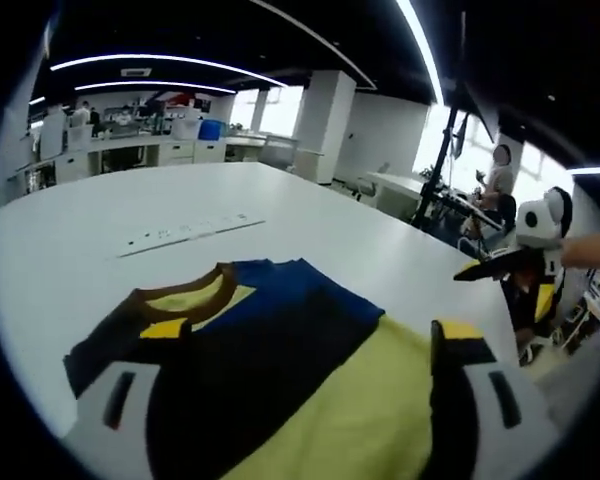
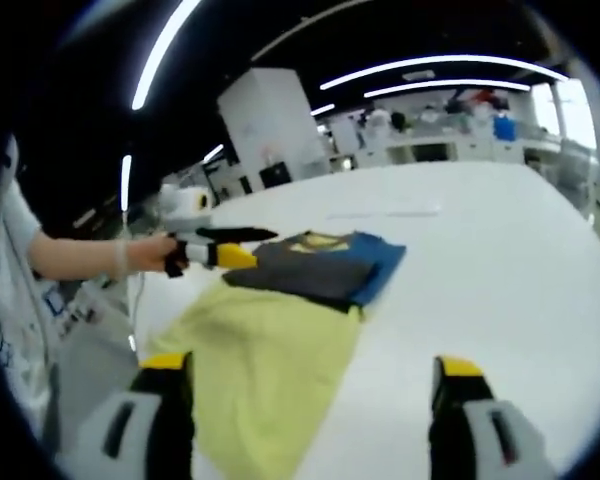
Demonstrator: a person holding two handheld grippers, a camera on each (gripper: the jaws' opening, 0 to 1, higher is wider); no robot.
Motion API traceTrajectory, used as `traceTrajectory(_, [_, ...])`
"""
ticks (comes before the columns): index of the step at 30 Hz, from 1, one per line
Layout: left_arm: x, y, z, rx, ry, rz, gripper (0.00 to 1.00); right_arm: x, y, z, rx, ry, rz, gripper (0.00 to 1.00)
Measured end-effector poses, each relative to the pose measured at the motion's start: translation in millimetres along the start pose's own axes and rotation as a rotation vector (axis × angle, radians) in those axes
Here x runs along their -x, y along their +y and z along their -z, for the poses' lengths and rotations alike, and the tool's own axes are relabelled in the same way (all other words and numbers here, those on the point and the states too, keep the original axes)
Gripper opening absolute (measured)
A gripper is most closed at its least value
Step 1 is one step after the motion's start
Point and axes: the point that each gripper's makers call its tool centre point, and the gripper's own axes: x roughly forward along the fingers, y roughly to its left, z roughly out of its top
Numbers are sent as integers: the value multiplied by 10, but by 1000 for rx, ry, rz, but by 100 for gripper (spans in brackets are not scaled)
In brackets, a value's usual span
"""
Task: Fold the garment on the visible template until the final outline fits inside the template.
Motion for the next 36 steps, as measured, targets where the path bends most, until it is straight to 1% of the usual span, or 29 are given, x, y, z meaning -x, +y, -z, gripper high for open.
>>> traceTrajectory(2, [115,20,14,5,-3,-10,95,-14,-8,-35,15,-7,6,99])
traceTrajectory(8, [397,96,107,15,15,-43,95,-42,-10,-120,35,-26,16,99])
traceTrajectory(16, [702,165,209,30,23,-82,94,-79,-4,-148,63,-14,4,99])
traceTrajectory(18, [780,160,217,38,15,-102,94,-81,-5,-159,69,-13,3,99])
traceTrajectory(19, [832,167,219,55,4,-109,94,-80,0,-172,77,-14,3,99])
traceTrajectory(23, [981,156,263,73,-5,-123,94,-61,5,-197,89,-17,2,99])
traceTrajectory(26, [1115,180,326,94,-9,-138,93,-45,-3,-208,107,-25,21,99])
traceTrajectory(27, [1129,178,335,97,-8,-140,93,-43,-12,-203,108,-22,28,99])
traceTrajectory(28, [1159,176,355,98,-7,-145,92,-40,-25,-204,108,-23,32,99])
traceTrajectory(30, [1227,208,398,100,0,-153,92,-31,-42,-200,112,-21,34,93])
traceTrajectory(31, [1257,220,413,102,2,-157,92,-26,-45,-202,119,-21,36,92])
traceTrajectory(33, [1322,261,434,106,1,-169,92,-24,-38,-229,109,-37,31,98])
traceTrajectory(34, [1348,275,444,111,3,-172,92,-24,-11,-229,96,-35,23,99])
traceTrajectory(36, [1405,284,466,118,4,-177,92,-20,22,-234,99,-40,14,99])
